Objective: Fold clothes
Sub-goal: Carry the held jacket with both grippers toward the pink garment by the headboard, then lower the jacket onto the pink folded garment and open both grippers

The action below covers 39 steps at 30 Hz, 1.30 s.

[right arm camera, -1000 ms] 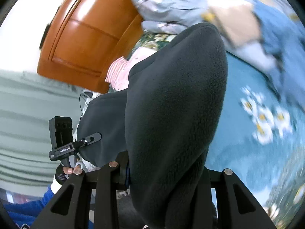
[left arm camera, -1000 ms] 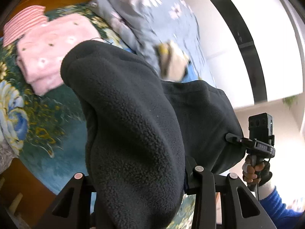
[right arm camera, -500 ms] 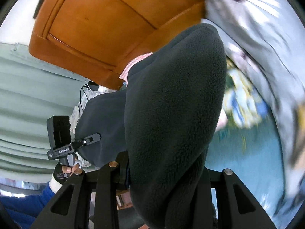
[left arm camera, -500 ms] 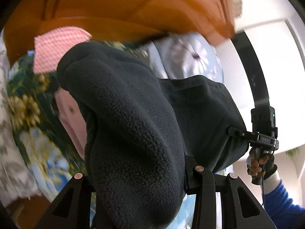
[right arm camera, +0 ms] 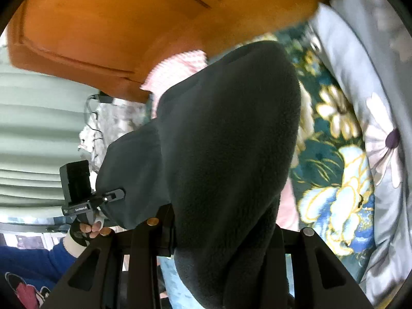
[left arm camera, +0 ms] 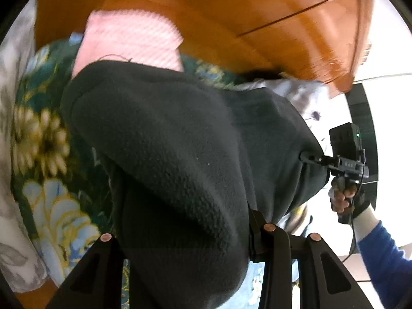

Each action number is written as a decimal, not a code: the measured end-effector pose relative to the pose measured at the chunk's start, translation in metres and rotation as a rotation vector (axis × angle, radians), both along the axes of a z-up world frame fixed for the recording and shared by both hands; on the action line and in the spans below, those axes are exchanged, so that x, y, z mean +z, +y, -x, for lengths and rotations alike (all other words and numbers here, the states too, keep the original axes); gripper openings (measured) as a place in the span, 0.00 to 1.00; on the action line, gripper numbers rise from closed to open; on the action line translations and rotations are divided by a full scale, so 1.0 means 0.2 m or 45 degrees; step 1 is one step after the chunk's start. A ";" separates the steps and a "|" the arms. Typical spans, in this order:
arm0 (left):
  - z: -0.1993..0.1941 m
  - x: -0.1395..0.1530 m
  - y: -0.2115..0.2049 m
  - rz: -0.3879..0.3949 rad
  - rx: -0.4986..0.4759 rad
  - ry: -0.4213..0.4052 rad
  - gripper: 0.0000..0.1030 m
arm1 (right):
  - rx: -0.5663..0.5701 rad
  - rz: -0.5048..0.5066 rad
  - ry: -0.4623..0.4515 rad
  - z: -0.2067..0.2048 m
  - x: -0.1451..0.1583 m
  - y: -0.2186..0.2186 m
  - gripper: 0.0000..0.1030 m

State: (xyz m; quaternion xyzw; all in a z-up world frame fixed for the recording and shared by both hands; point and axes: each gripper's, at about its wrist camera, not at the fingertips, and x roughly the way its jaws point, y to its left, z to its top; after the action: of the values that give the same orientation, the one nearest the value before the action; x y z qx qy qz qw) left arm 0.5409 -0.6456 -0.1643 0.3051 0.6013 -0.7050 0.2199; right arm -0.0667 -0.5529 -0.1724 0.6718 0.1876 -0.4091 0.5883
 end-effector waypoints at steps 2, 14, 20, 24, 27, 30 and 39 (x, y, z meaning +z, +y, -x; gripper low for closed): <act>-0.04 -0.06 0.00 -0.023 0.017 0.015 0.41 | -0.001 -0.030 -0.017 0.04 -0.11 0.01 0.36; -0.04 -0.23 -0.09 -0.003 -0.029 0.072 0.50 | -0.054 -0.080 -0.057 0.09 -0.42 0.04 0.42; -0.07 -0.14 -0.07 0.032 -0.054 -0.002 0.64 | -0.022 -0.090 -0.001 0.11 -0.31 0.09 0.48; -0.18 -0.07 -0.09 0.040 0.029 -0.027 0.72 | -0.059 -0.089 0.054 0.16 -0.22 0.13 0.49; -0.25 0.02 -0.09 0.090 0.075 -0.096 0.72 | -0.130 -0.059 0.130 0.20 -0.13 0.17 0.49; -0.26 0.17 -0.06 0.224 0.079 -0.216 0.72 | -0.215 0.002 0.249 0.22 0.02 0.26 0.50; 0.15 0.28 0.09 0.399 -0.092 -0.229 0.75 | -0.249 0.149 0.435 -0.14 0.19 0.33 0.50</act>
State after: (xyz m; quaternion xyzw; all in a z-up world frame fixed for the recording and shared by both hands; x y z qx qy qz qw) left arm 0.5101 -0.6276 -0.1082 0.3502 0.4506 -0.7675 0.2920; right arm -0.0397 -0.4873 -0.1336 0.5722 0.1945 -0.5826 0.5435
